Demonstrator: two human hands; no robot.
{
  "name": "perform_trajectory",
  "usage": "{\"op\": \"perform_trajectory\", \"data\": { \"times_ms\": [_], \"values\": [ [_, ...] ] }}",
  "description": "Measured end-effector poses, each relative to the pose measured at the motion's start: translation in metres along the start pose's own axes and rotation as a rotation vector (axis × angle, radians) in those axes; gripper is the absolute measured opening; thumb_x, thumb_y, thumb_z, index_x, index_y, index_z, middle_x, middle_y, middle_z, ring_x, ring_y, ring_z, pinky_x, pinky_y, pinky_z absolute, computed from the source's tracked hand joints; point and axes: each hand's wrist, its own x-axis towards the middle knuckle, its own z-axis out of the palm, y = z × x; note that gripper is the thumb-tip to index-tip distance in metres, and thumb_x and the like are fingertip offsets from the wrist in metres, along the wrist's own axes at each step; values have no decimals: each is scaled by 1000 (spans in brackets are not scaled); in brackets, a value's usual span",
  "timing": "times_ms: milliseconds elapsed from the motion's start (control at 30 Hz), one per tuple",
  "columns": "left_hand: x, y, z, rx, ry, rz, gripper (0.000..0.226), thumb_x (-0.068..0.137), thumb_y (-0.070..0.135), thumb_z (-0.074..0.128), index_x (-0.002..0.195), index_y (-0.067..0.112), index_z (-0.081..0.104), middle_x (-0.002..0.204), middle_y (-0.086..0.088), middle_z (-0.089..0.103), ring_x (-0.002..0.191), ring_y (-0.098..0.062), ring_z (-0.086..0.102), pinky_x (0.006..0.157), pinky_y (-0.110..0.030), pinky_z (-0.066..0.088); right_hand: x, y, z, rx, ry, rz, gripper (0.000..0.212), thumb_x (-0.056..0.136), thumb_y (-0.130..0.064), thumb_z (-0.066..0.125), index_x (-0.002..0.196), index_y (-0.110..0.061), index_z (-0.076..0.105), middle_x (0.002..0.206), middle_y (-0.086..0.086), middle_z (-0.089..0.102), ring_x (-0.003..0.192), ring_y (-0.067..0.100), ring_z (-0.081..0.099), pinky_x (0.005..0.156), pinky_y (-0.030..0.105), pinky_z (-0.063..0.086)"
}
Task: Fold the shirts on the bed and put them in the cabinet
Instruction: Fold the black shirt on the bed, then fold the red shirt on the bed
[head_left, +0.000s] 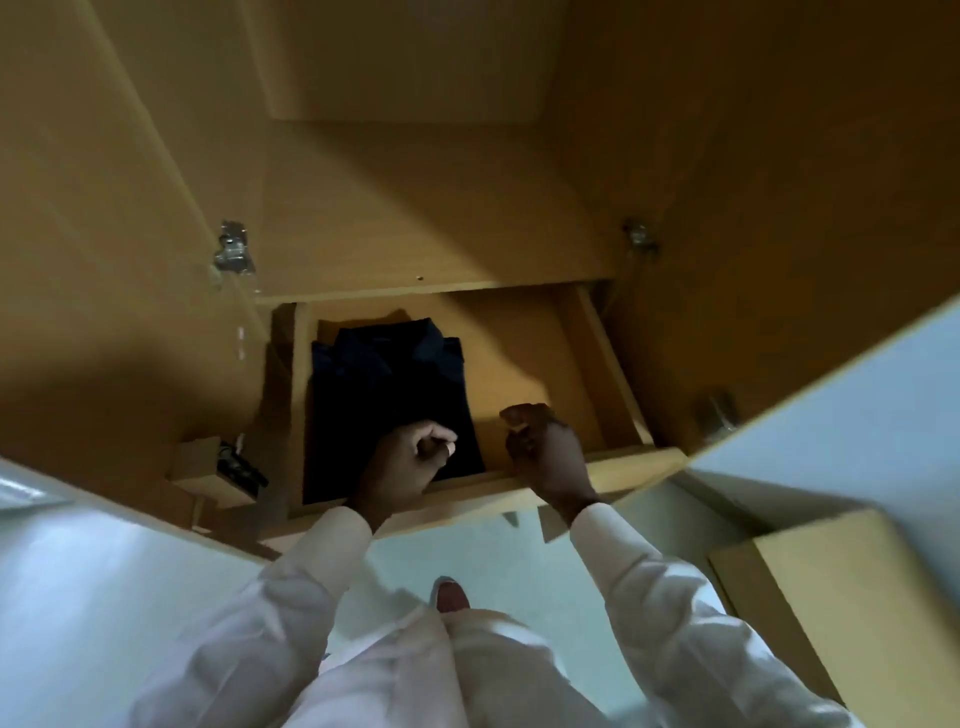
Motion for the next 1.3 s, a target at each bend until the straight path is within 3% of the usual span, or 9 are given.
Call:
{"op": "perform_trajectory", "data": {
  "times_ms": [167, 267, 400, 633, 767, 867, 1033, 1167, 1300],
  "values": [
    [-39, 8, 24, -96, -110, 137, 11, 93, 16, 64, 94, 24, 71, 70, 4, 63, 61, -10, 58, 60, -24, 46, -92, -11, -9, -7, 241, 116, 24, 89, -15, 60, 110, -24, 69, 107, -11, 64, 76, 6, 64, 71, 33, 57],
    [-75, -13, 36, -67, -286, 96, 7, 90, 22, 64, 90, 27, 70, 71, -7, 65, 60, -20, 59, 59, -27, 46, -159, -16, 6, 4, 319, 275, 24, 88, -15, 60, 108, -25, 69, 106, -14, 62, 76, 6, 64, 72, 34, 57],
    [-125, -45, 53, 12, -474, -31, 9, 90, 19, 63, 91, 26, 69, 74, 1, 70, 62, -14, 65, 60, -28, 52, -241, -19, 36, 51, 373, 440, 21, 90, -14, 62, 105, -26, 70, 104, -18, 63, 77, 6, 65, 73, 29, 56],
    [-206, -113, 83, 121, -693, -239, 10, 87, 24, 66, 97, 24, 68, 84, 3, 72, 65, -14, 69, 62, -32, 58, -379, -7, 97, 194, 153, 716, 24, 85, -24, 68, 108, -29, 68, 96, -13, 68, 81, 5, 67, 81, 32, 57],
    [-234, -169, 128, 192, -847, -345, 13, 88, 26, 66, 100, 23, 66, 92, 3, 71, 76, -17, 71, 60, -26, 55, -435, 25, 143, 256, 69, 865, 28, 85, -20, 70, 112, -24, 66, 98, -8, 69, 87, 4, 67, 85, 28, 55],
    [-245, -217, 178, 230, -915, -359, 13, 80, 34, 65, 93, 30, 66, 94, 7, 71, 86, -18, 71, 78, -36, 60, -463, 59, 175, 255, 101, 912, 27, 87, -20, 69, 114, -22, 67, 102, -6, 68, 92, 5, 65, 83, 20, 53],
    [-260, -287, 285, 199, -966, -340, 20, 74, 39, 66, 90, 28, 67, 91, 4, 70, 87, -22, 70, 85, -41, 58, -505, 140, 219, 238, 282, 984, 25, 86, -13, 69, 110, -20, 69, 103, -5, 69, 95, 5, 65, 83, 18, 52],
    [-271, -337, 357, 158, -985, -279, 24, 70, 43, 63, 91, 31, 66, 94, 3, 71, 89, -22, 71, 86, -44, 58, -530, 203, 241, 187, 428, 1017, 25, 85, -5, 67, 105, -20, 67, 101, -5, 67, 88, -2, 63, 75, 5, 44],
    [-284, -354, 408, 165, -1026, -160, 18, 73, 42, 60, 89, 35, 65, 99, 4, 71, 94, -20, 69, 88, -44, 57, -563, 245, 250, 173, 571, 1031, 25, 86, -5, 67, 107, -19, 69, 102, -5, 67, 87, 4, 65, 78, 15, 49]
  ]
}}
